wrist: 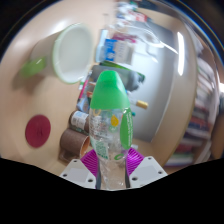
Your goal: Pour water
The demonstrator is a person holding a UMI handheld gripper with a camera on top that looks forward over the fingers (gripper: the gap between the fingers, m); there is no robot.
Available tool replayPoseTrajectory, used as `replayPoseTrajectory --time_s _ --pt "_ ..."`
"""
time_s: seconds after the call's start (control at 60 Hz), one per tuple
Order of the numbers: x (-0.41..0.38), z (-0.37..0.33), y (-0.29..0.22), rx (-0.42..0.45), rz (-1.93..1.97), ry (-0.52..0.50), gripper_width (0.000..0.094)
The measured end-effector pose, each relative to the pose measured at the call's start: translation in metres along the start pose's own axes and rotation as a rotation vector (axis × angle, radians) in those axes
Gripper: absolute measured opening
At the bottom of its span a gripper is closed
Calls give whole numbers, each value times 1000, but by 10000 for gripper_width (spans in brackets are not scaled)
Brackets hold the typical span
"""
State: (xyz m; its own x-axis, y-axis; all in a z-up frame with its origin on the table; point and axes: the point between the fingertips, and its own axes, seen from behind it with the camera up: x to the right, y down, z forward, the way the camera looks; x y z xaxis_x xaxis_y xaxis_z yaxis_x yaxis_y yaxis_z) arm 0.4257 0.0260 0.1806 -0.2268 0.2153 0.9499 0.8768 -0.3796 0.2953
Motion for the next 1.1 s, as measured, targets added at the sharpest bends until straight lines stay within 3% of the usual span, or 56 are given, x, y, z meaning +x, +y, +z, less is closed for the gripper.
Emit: replayPoseTrajectory --time_s 0.15,0.333,0.667,0.8,0.917,1.0,1.1 --pt "9 10 -19 62 -343 33 329" --pt "22 10 -39 129 -434 64 328" --pt "24 14 -40 153 -372 65 328" --pt "48 14 -14 119 91 85 328" --pt "27 10 5 59 849 -21 339" --pt "9 5 -3 90 1256 -143 341" --pt "-4 0 -7 121 1566 -162 357"
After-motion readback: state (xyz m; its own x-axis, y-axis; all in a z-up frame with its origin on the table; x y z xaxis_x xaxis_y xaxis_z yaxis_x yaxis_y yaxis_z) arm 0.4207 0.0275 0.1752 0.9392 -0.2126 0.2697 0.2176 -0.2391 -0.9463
